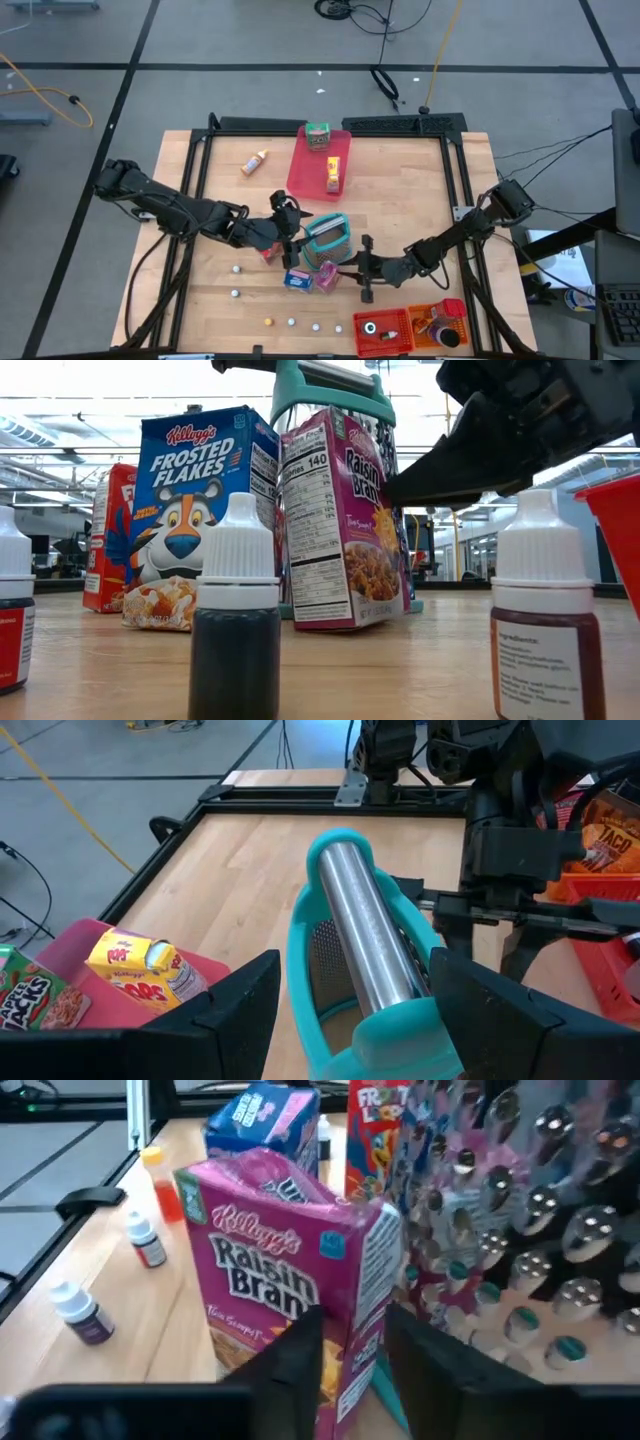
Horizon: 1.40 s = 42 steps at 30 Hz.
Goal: Pick & Place Kitchen Items
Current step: Put the purple cereal box into the pink bin
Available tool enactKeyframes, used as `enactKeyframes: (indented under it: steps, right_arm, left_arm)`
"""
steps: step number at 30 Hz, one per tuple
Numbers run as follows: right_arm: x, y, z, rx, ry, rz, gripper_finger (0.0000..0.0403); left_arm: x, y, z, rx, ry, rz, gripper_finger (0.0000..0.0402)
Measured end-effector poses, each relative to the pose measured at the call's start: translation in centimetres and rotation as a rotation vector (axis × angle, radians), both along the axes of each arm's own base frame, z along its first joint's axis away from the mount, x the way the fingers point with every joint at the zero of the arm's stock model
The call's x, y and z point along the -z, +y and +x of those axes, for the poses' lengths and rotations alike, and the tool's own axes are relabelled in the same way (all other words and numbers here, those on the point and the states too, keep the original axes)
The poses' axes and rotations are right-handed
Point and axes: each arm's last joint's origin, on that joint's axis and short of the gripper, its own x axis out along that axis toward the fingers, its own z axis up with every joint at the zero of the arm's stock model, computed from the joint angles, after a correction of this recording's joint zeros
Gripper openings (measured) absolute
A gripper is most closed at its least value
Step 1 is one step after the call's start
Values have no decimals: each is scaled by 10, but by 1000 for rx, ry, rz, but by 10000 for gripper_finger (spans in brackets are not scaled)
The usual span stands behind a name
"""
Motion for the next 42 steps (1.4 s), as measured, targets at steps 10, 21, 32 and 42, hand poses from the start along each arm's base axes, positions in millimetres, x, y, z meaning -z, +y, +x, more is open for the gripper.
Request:
enactKeyframes:
  steps: [10,21,32,42]
  right_arm:
    - [0,3,0,-76,13,-13,2]
    - [1,3,-1,-101,23,-26,38]
    - [-4,3,2,-127,-23,11,132]
    - [-8,-1,5,-109,-65,30,149]
  left_arm:
    - [0,0,0,0,1,1,257]
    - [1,0,0,0,2,1,257]
    - [1,0,0,-1,1,1,257]
    - [1,0,0,0,1,2,257]
